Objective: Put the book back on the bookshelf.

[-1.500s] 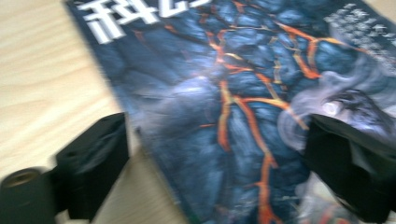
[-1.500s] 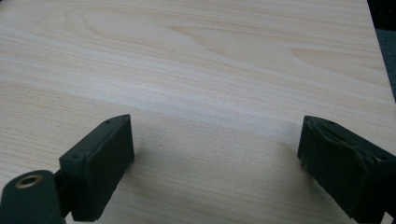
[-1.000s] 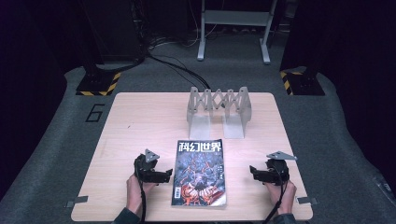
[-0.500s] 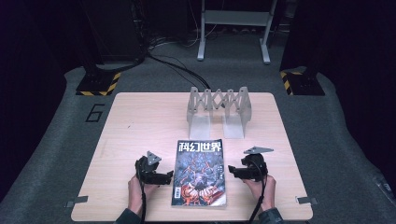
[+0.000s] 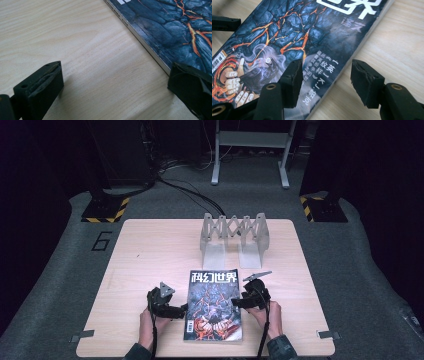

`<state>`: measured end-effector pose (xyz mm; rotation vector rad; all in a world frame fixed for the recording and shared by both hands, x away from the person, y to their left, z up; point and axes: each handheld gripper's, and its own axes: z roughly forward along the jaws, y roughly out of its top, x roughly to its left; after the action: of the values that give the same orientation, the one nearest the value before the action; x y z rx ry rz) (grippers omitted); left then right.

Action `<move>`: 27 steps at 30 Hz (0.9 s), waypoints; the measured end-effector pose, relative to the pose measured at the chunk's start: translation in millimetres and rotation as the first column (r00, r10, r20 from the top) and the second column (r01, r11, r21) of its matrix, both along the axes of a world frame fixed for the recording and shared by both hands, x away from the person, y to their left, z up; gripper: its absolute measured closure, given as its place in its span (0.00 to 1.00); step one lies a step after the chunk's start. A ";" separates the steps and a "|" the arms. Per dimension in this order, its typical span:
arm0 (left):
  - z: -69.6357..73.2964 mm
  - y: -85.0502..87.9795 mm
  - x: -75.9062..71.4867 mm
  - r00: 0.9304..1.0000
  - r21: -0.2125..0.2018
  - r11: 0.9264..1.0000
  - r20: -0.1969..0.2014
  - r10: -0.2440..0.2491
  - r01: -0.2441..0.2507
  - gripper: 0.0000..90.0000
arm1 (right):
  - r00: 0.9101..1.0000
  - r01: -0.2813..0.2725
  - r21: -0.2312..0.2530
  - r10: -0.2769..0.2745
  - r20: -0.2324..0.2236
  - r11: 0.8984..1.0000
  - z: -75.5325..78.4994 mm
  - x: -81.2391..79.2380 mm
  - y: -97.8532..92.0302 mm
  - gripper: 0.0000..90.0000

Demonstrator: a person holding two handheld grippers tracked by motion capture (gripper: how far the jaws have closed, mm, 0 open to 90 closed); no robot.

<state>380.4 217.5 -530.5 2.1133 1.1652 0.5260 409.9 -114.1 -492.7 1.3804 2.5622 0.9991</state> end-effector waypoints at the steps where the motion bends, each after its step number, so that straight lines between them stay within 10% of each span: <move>1: 0.0 0.0 0.0 1.000 0.000 1.000 0.000 0.000 0.000 0.00 | 1.000 0.005 0.002 -0.005 -0.016 1.000 0.2 0.9 1.2 0.47; 27: -0.1 -0.4 -0.3 1.000 -0.004 1.000 0.000 0.000 0.000 0.00 | 0.995 0.019 0.016 -0.018 -0.093 1.000 -6.0 15.7 2.3 0.49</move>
<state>380.1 217.2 -530.6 2.1096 1.1657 0.5234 425.6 -111.8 -498.7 1.4869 2.6067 0.9787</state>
